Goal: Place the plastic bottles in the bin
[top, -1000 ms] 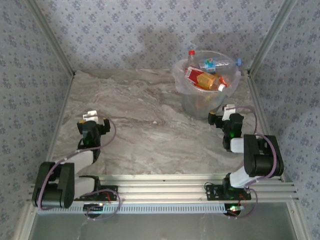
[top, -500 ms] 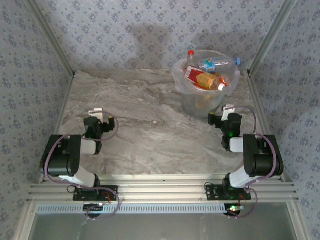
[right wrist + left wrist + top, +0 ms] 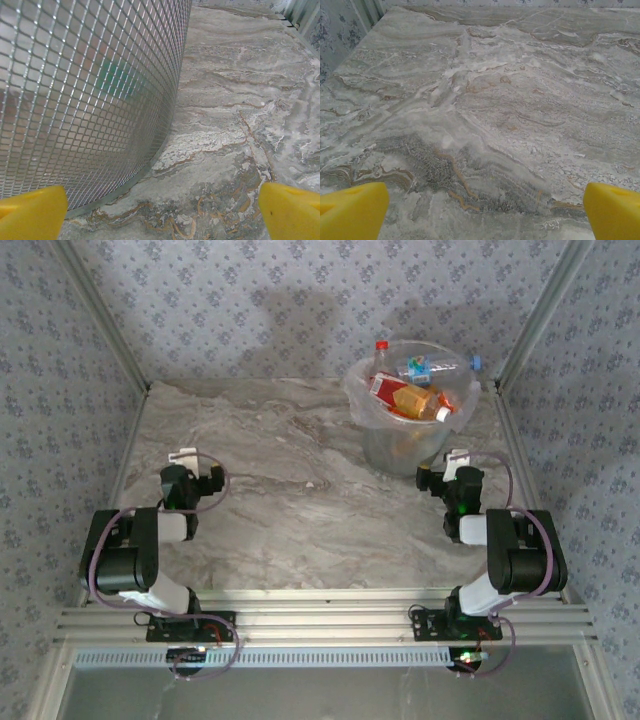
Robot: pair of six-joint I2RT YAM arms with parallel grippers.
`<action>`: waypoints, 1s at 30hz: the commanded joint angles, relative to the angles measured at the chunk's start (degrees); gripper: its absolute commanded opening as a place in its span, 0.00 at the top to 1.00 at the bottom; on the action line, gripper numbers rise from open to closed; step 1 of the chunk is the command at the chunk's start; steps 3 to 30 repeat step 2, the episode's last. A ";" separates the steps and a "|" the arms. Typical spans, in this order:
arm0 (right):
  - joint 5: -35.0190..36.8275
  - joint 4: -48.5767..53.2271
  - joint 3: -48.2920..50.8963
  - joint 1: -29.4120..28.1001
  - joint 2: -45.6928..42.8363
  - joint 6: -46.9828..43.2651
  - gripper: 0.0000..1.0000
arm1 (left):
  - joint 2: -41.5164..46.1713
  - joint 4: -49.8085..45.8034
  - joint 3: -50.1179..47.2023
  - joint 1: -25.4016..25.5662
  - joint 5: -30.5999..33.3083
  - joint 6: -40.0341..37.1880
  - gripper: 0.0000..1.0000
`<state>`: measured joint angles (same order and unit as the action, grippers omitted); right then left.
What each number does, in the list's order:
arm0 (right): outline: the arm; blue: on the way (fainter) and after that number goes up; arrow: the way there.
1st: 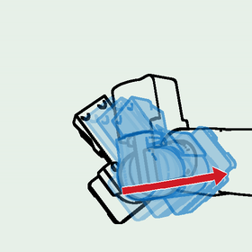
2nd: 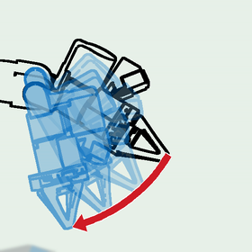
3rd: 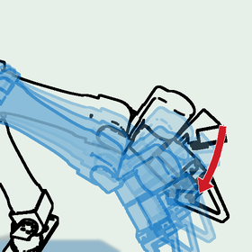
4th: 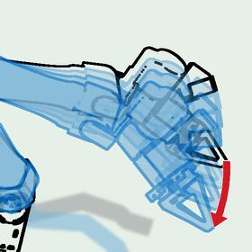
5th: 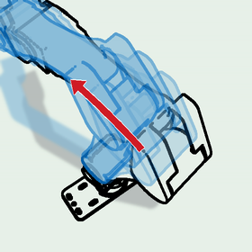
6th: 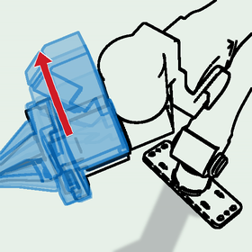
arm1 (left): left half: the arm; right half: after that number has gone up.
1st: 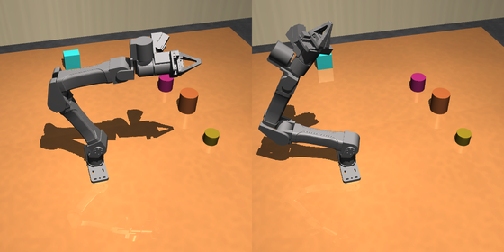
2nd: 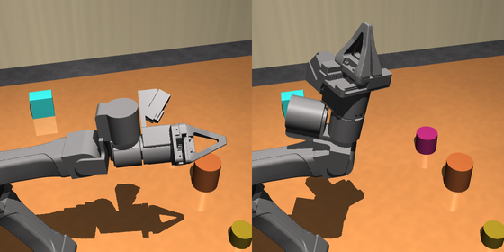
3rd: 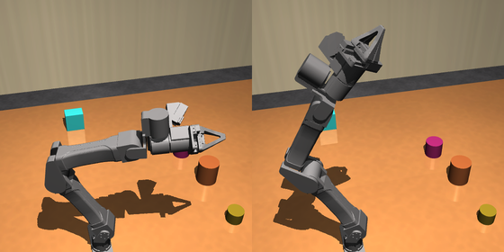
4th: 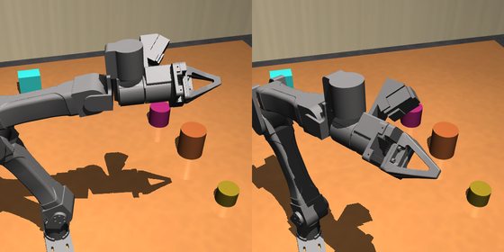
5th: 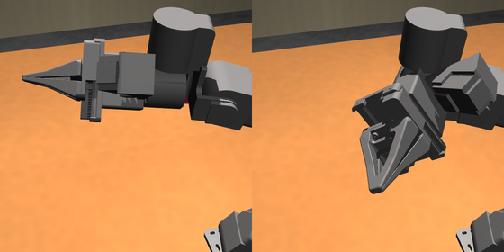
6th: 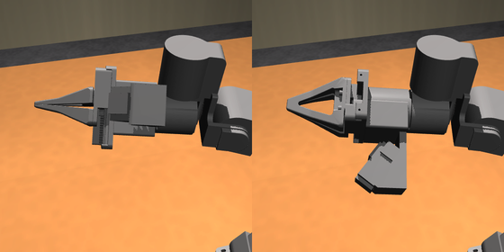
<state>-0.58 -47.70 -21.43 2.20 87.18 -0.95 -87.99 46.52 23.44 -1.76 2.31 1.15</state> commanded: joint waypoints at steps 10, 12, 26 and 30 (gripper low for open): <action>1.33 1.01 -0.91 -0.30 0.13 -0.63 0.00 | 0.04 0.14 0.29 0.09 -0.99 0.76 0.00; 1.33 1.01 -0.91 -0.30 0.13 -0.63 0.00 | 0.04 0.14 0.29 0.09 -0.99 0.76 0.00; 1.33 1.01 -0.91 -0.30 0.13 -0.63 0.00 | 0.04 0.14 0.29 0.09 -0.99 0.76 0.00; 1.33 1.01 -0.91 -0.30 0.13 -0.63 0.00 | 0.04 0.14 0.29 0.09 -0.99 0.76 0.00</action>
